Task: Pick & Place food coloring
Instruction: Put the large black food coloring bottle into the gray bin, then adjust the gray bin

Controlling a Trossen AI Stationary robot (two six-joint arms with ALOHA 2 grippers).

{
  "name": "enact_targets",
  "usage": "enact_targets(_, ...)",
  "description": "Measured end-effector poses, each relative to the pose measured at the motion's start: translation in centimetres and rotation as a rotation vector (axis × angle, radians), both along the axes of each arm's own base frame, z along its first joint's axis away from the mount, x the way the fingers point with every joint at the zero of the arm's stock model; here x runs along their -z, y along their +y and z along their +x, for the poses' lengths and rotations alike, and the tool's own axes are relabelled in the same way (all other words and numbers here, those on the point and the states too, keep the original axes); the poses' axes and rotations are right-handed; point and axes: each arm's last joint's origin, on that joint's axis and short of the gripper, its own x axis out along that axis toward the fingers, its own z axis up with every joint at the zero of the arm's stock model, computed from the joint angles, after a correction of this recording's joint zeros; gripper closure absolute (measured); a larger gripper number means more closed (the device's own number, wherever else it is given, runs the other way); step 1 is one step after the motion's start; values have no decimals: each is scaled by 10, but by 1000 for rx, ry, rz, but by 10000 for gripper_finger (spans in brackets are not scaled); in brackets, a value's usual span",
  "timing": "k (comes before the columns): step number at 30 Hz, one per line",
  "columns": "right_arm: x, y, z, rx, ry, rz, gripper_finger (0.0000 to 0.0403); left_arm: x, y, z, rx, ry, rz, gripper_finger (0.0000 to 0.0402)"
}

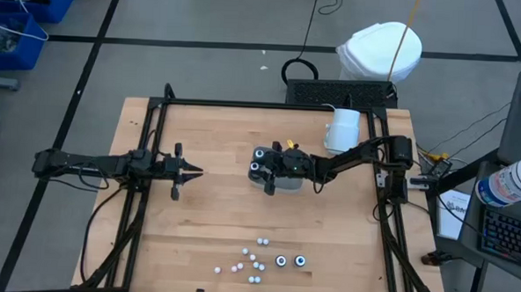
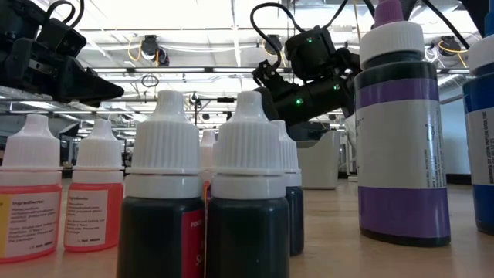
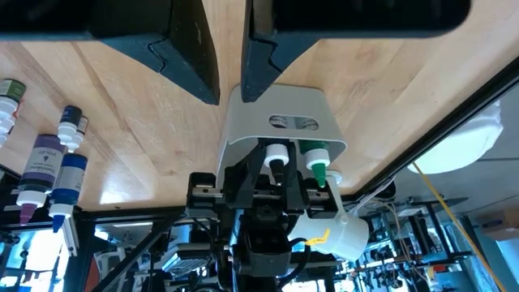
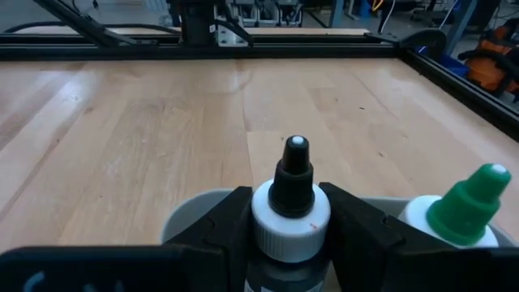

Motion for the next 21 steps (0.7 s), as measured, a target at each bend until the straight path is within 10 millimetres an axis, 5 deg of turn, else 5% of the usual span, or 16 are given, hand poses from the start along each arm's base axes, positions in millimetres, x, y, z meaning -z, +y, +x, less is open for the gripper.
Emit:
enact_targets(11, -13, 0, -3, 8, -9, 24, 197, 0, 0, 0, 0, 1, -5, 339)
enact_targets(21, -48, 6, -15, -21, 4, -25, 174, 0, 0, 0, 1, 1, 2, 339)
